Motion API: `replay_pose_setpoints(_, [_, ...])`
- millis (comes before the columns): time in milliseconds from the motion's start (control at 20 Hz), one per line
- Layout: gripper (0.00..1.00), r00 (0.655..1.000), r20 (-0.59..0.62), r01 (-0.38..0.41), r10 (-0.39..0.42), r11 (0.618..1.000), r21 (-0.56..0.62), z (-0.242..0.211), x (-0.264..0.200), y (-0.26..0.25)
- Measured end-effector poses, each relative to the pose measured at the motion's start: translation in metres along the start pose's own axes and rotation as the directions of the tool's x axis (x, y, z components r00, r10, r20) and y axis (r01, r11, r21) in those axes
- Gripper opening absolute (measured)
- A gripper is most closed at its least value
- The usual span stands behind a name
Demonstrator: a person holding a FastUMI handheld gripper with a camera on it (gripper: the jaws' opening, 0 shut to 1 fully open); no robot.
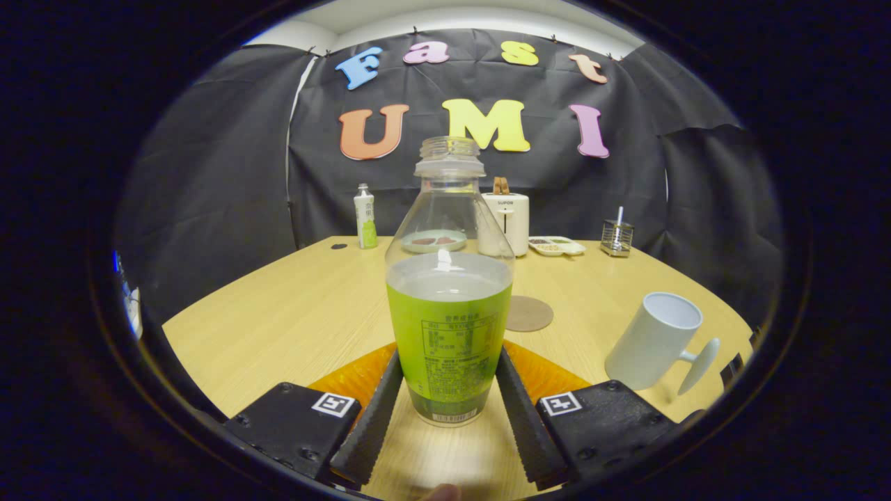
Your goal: Take the bottle from table, then pour the juice into the cup, finally place the bottle on the coaster
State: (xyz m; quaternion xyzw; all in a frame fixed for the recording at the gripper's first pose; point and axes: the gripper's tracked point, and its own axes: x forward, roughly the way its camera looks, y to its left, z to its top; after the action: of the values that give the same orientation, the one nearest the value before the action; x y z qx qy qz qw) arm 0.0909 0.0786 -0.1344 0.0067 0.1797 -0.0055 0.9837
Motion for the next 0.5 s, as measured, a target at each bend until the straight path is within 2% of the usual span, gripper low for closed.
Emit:
replay_pose_setpoints(150, [0.81, 1.0, -0.007, -0.002, 0.002, 0.997, 0.073, 0.009, -0.003, -0.003])
replay_pose_setpoints(300, [0.8, 0.999, 0.001, -0.039, 0.04, 0.982, 0.186, 0.027, -0.005, -0.001])
replay_pose_setpoints(500, [0.79, 0.997, -0.021, -0.059, 0.072, 0.928, 0.368, 0.044, -0.006, -0.007])
